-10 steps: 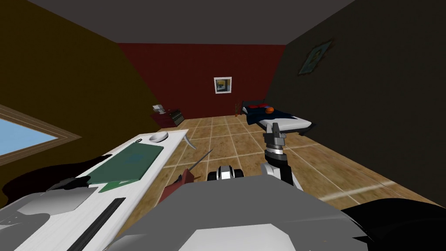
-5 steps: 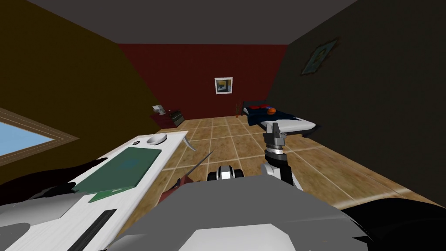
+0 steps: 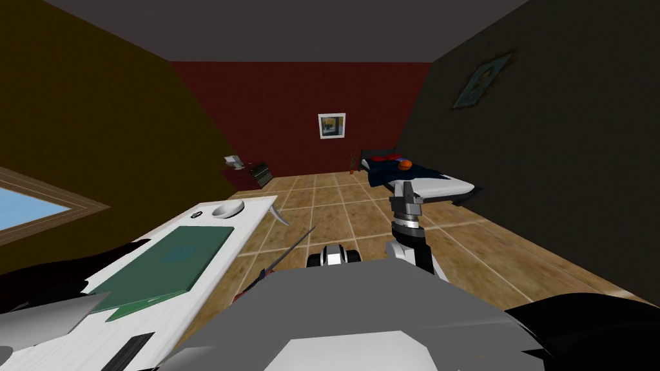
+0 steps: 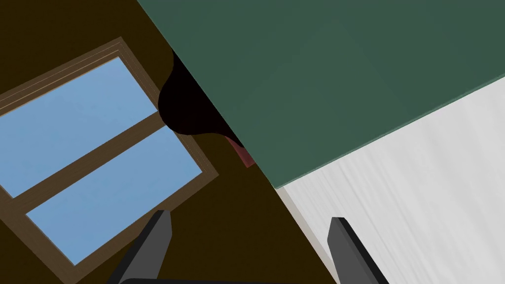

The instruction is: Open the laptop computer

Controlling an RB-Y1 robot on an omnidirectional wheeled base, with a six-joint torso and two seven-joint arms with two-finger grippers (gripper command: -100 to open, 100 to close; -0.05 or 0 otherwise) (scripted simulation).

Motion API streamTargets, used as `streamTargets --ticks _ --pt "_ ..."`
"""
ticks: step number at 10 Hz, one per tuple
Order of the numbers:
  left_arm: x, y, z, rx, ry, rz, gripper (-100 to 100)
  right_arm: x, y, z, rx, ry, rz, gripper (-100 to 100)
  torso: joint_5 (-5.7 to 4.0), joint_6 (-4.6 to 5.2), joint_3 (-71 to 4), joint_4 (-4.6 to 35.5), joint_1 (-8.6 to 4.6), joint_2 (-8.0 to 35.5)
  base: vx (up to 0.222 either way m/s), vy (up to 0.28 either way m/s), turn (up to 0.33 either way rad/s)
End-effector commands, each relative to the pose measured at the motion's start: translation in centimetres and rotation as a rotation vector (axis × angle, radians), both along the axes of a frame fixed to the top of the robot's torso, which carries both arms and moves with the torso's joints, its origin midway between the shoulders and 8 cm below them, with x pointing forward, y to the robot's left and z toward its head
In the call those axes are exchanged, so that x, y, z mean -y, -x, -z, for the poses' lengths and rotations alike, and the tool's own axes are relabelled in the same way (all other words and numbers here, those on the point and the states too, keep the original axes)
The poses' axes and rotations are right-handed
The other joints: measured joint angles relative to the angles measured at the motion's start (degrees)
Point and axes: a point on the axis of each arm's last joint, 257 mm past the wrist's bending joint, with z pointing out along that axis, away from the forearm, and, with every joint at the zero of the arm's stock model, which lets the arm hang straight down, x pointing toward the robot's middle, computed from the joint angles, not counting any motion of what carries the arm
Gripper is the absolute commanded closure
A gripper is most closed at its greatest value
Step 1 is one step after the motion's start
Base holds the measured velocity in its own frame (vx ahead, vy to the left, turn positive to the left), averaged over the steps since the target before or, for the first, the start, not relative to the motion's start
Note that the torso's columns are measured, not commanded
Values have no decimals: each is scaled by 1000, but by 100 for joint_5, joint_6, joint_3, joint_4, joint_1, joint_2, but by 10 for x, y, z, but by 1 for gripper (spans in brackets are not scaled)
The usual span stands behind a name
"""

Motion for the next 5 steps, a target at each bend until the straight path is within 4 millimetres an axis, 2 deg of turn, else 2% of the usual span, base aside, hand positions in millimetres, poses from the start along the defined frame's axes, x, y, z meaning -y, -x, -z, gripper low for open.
streamTargets --ticks 1,2,3,5 --pt "-2 5 0 -3 4 -9 -100 0 0 0 0 0 0 0 0 0 -1 0 2 0 34 9 1" --pt "-5 16 2 -5 3 -53 -100 0 0 0 0 0 0 0 0 0 4 2 1 8 -101 49 -254" --pt "-6 21 2 -5 3 -76 -100 0 0 0 1 0 0 0 2 7 21 10 12 38 -213 65 -361" --pt "-6 26 3 -4 3 -99 -100 0 0 0 0 0 0 0 2 -10 14 7 5 18 -148 37 -120"
